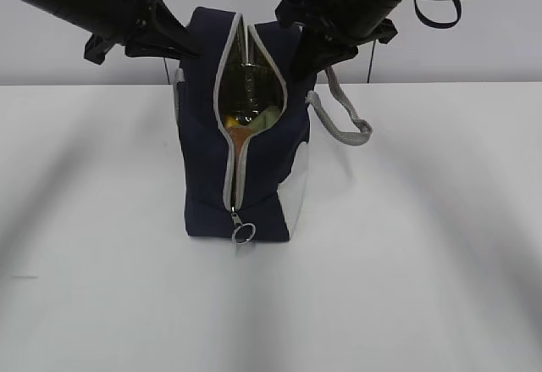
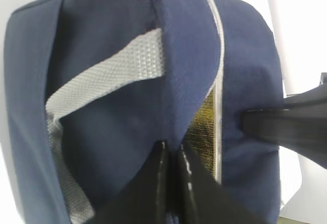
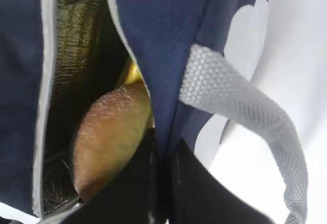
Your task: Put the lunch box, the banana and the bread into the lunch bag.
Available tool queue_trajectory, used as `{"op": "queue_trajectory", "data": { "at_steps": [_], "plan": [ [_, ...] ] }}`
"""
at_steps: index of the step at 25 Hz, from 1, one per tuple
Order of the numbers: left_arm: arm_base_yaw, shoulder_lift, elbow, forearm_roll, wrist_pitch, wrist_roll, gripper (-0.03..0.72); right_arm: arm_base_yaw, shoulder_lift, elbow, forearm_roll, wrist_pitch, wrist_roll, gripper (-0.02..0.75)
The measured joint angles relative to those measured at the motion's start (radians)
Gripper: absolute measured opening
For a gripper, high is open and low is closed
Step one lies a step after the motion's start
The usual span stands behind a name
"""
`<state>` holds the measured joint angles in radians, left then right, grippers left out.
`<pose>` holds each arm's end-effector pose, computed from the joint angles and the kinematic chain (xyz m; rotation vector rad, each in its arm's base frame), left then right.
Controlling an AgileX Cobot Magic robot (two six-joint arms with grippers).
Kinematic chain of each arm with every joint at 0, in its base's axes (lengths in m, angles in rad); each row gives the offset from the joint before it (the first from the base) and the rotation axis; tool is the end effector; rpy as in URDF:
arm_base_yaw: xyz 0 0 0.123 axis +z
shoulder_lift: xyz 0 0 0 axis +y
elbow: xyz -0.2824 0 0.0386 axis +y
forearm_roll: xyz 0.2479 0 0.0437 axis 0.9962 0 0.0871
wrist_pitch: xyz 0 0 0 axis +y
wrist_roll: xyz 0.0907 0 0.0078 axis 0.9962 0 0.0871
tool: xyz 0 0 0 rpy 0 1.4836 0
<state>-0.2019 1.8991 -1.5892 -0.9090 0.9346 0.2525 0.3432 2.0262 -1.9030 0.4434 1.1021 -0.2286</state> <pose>0.3996 -0.1408 0.2880 0.0560 2.5175 -1.1056 0.4107 0.1838 0.2977 -0.6049 2.6029 0.6288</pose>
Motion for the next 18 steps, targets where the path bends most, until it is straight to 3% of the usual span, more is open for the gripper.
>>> {"op": "queue_trajectory", "data": {
  "at_steps": [5, 9, 11, 15, 18],
  "plan": [
    [0.000, 0.014, 0.000, -0.014, -0.002, 0.004, -0.006, 0.000, 0.005, 0.000, 0.001, -0.009, 0.002, 0.021],
    [0.006, 0.014, 0.000, -0.014, 0.002, 0.004, 0.044, 0.000, 0.005, 0.000, 0.005, -0.009, 0.000, 0.105],
    [0.012, 0.014, 0.000, -0.016, 0.012, 0.005, 0.116, 0.000, 0.005, -0.002, 0.005, -0.005, 0.000, 0.183],
    [0.017, 0.014, 0.000, -0.016, 0.038, 0.005, 0.332, 0.000, 0.005, -0.040, 0.000, 0.052, 0.000, 0.362],
    [0.019, 0.014, 0.000, -0.014, 0.056, 0.005, 0.421, 0.000, 0.005, -0.095, -0.030, 0.107, 0.000, 0.414]
  ]
}}
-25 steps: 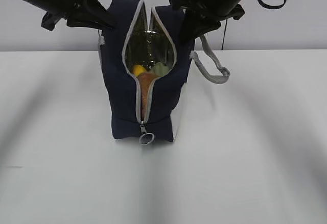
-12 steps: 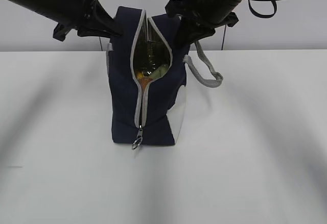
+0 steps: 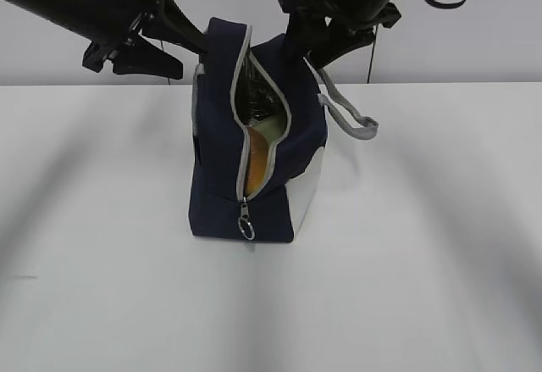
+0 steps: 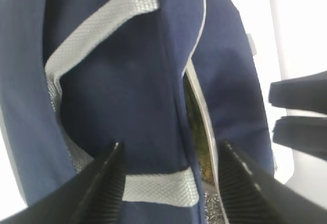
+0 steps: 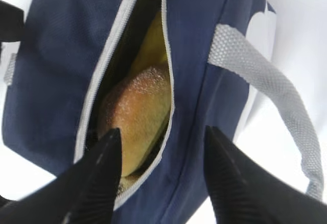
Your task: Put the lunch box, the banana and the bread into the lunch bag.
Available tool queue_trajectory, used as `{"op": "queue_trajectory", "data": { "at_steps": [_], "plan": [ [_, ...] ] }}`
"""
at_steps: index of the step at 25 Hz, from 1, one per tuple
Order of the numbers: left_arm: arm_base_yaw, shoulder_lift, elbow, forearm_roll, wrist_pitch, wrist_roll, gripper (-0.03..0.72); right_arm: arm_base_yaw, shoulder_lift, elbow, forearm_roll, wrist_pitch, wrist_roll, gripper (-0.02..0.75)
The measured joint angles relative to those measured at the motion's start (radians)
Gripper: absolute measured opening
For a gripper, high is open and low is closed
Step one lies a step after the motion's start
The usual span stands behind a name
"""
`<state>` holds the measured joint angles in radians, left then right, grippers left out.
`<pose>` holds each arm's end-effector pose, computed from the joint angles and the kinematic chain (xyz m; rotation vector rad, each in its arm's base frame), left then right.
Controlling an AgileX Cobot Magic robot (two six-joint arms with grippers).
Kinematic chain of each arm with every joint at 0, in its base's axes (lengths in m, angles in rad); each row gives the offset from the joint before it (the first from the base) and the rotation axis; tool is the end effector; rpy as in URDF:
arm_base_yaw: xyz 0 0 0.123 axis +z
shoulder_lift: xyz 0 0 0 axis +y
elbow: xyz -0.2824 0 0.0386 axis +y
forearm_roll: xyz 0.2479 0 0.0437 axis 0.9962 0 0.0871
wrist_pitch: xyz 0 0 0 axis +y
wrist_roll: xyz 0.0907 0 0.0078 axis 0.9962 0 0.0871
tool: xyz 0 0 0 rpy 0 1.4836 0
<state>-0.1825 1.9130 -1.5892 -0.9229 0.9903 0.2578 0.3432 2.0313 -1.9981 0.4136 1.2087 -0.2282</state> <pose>0.3997 -0.1356 0.2822 0.0570 2.5580 -1.1447 0.4081 0.1822 0.3181 -0.6735 2.6069 0.6019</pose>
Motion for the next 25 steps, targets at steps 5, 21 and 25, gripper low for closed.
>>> {"op": "queue_trajectory", "data": {
  "at_steps": [5, 21, 25],
  "plan": [
    [0.014, -0.024, 0.000, 0.043, 0.024, 0.000, 0.448, 0.000, -0.028, -0.054, -0.039, 0.024, 0.000, 0.429],
    [0.037, -0.285, -0.002, 0.173, 0.233, -0.054, 0.448, 0.111, -0.335, 0.135, -0.194, 0.044, 0.062, 0.428],
    [0.037, -0.329, -0.002, 0.237, 0.242, -0.091, 0.444, 0.157, -0.440, 0.299, -0.219, 0.005, 0.062, 0.427]
  ]
}}
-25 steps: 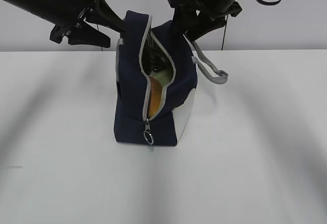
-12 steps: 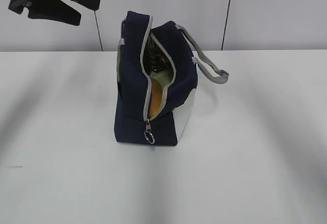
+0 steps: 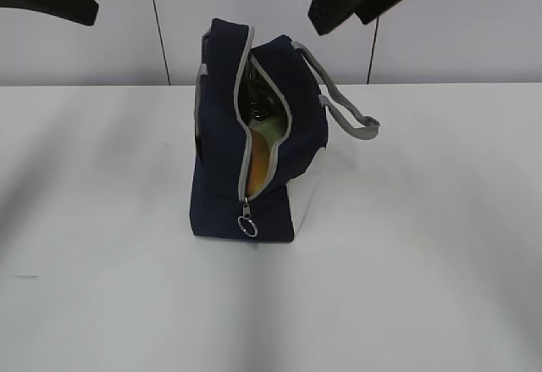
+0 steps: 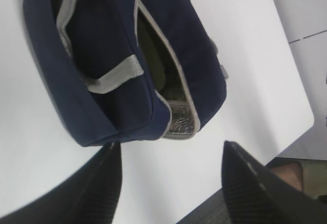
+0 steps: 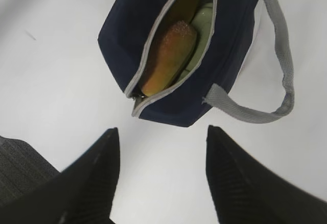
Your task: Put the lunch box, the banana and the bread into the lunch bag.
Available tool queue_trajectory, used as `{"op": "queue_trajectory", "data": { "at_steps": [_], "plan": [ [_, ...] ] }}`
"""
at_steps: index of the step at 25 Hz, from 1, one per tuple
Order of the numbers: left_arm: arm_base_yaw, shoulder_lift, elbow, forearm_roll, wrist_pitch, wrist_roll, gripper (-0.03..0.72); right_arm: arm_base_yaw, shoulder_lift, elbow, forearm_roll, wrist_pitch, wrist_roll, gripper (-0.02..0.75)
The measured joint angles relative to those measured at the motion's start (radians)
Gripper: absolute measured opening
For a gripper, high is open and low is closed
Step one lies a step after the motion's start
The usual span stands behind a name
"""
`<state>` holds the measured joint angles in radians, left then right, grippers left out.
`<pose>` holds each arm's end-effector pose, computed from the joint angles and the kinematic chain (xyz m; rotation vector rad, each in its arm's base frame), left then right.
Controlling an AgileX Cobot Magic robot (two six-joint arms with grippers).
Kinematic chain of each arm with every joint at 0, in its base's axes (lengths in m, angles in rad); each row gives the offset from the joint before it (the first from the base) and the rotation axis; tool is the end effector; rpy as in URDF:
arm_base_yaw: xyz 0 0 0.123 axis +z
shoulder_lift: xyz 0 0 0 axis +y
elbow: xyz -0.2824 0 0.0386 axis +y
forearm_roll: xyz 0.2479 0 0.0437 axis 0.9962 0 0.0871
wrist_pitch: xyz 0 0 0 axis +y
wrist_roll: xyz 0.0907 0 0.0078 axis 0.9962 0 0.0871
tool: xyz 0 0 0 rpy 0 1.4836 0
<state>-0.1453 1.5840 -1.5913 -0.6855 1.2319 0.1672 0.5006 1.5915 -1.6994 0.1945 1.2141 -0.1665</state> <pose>0.3149 -0.1010 0.3870 0.2861 2.5493 -0.9232 0.2847 0.1745 0.3987 -0.8329 2.4690 0.3823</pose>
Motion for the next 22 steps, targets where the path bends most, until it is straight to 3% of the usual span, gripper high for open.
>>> {"op": "queue_trajectory", "data": {
  "at_steps": [9, 15, 22],
  "plan": [
    [-0.059, -0.142, 0.002, 0.127, 0.017, -0.029, 0.433, 0.017, -0.293, 0.451, 0.002, -0.419, 0.004, 0.426],
    [-0.081, -0.161, 0.002, 0.136, 0.021, -0.029, 0.433, 0.017, -0.291, 0.546, -0.018, -0.615, 0.004, 0.426],
    [-0.084, -0.161, 0.002, 0.187, 0.021, -0.034, 0.426, 0.029, -0.285, 0.829, -0.020, -1.136, -0.014, 0.426]
  ]
}}
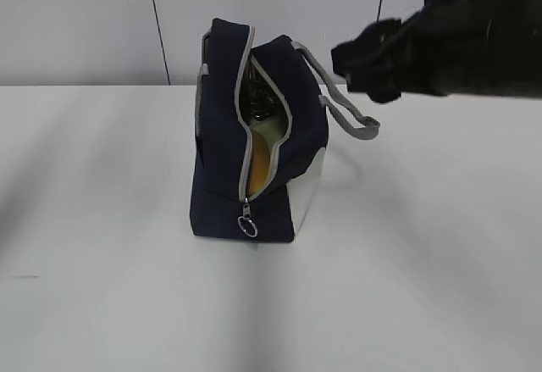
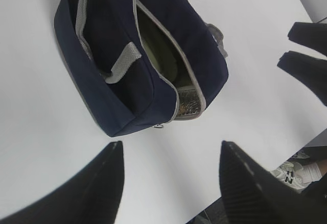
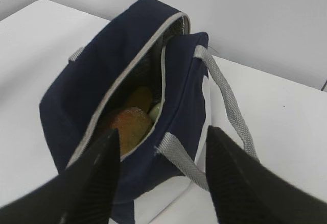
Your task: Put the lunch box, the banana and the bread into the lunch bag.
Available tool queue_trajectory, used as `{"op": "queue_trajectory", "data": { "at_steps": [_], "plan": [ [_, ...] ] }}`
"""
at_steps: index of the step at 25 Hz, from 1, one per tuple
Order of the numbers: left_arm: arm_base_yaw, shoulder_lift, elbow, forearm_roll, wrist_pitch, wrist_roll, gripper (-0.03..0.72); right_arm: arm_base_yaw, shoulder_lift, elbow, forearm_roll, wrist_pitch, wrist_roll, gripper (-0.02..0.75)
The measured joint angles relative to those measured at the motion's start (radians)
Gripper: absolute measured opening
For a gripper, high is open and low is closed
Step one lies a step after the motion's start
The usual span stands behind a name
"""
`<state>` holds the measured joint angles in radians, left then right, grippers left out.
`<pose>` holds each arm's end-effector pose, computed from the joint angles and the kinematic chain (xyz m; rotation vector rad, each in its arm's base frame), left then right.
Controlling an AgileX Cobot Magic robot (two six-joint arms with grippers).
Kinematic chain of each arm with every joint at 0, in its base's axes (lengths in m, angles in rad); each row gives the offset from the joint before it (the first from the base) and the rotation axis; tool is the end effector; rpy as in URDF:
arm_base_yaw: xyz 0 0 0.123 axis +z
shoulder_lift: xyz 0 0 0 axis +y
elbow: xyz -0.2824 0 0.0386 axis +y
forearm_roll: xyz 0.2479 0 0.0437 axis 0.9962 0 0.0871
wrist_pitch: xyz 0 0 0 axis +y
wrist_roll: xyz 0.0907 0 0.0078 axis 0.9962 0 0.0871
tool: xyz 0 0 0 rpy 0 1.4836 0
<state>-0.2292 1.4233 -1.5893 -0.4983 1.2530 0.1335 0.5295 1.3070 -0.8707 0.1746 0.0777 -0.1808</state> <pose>0.2637 -0.1040 0.4256 0.4329 2.4803 -0.7019 0.2493 0.1474 0.3028 -0.5418 1.9392 0.3485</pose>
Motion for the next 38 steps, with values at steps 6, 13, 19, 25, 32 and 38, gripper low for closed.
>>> {"op": "queue_trajectory", "data": {
  "at_steps": [6, 13, 19, 25, 32, 38],
  "plan": [
    [0.000, 0.002, 0.000, 0.019, 0.000, 0.000, 0.426, 0.002, 0.005, 0.241, -0.066, -0.311, 0.038, 0.426],
    [-0.002, 0.024, 0.000, 0.023, 0.000, 0.000, 0.425, 0.002, 0.040, 0.393, -0.241, -0.517, 0.211, 0.425],
    [-0.002, 0.031, 0.002, 0.046, 0.000, 0.000, 0.424, 0.002, 0.144, 0.443, -0.375, -0.637, 0.315, 0.426],
    [-0.002, 0.038, 0.002, 0.069, -0.006, 0.000, 0.405, 0.002, 0.299, 0.443, -0.529, -0.800, 0.354, 0.425],
    [-0.002, 0.092, 0.002, 0.069, -0.019, 0.000, 0.386, 0.002, 0.451, 0.391, -0.592, -0.891, 0.360, 0.425],
    [-0.002, 0.124, 0.002, 0.069, -0.028, 0.000, 0.377, 0.002, 0.544, 0.315, -0.649, -0.918, 0.363, 0.406]
  ]
}}
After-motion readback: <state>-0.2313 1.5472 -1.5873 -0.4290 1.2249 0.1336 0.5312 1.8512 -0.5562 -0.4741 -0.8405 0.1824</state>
